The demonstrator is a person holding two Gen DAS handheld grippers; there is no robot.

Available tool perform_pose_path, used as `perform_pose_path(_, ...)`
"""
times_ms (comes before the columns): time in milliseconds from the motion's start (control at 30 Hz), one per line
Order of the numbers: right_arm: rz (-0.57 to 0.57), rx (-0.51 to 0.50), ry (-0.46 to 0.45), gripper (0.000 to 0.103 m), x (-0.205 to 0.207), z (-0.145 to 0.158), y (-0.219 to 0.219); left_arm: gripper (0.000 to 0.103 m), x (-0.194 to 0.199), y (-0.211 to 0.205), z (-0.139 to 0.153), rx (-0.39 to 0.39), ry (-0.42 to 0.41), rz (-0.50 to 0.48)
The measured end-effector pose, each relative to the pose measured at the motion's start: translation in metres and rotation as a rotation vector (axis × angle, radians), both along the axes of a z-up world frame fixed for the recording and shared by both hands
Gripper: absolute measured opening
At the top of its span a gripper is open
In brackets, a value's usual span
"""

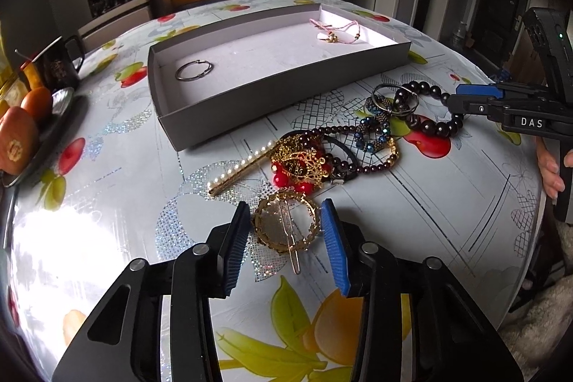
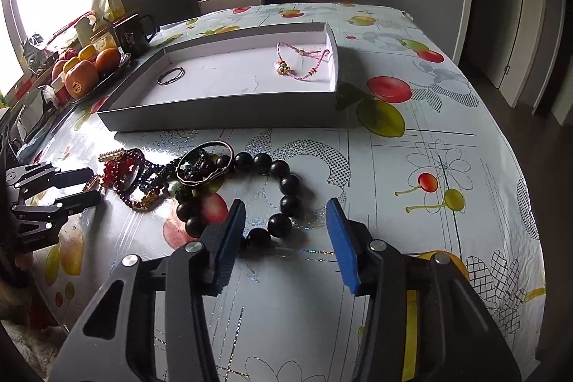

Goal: Organize jewelry
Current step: 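Grasp gold round hair clip with left gripper while right grasps black bead bracelet, then lift gold clip with left gripper while right carries bead bracelet over the box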

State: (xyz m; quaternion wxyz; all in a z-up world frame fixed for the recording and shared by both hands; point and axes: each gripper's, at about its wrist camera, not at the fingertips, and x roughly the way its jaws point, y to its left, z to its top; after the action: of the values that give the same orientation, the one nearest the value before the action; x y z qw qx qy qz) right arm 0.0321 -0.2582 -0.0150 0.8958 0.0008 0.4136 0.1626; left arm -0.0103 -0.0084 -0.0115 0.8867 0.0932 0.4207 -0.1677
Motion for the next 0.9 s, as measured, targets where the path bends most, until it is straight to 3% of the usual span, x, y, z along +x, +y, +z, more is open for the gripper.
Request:
perform_pose_path(233, -0.001, -0.039, 0.008, 0.036, 0.006, -0.004, 0.008, 0.042, -0.001, 0.002, 0.000, 0.006, -0.004, 0.007)
perform_pose_path(400, -0.005, -0.044, 0.017, 0.036, 0.008, -0.007, 0.009, 0.042, -0.001, 0.005, 0.003, 0.006, -0.013, 0.015)
perform_pose_path(533, 0.006, -0.056, 0.012, 0.025, 0.007, -0.008, 0.013, 0.042, -0.001, 0.008, 0.005, 0.002, -0.017, 0.022)
perform_pose_path(567, 0.004, -0.059, 0.010, 0.016, 0.007, -0.008, 0.013, 0.042, 0.000, 0.008, 0.005, 0.001, -0.017, 0.024)
perform_pose_path(700, 0.006, -0.005, 0.022, 0.015, 0.007, -0.006, 0.009, 0.042, 0.000, 0.008, 0.006, 0.001, -0.020, 0.023)
perform_pose_path(900, 0.013, 0.045, -0.059, 0.015, -0.003, 0.020, 0.006, 0.042, 0.000, 0.009, 0.008, -0.001, -0.027, 0.025)
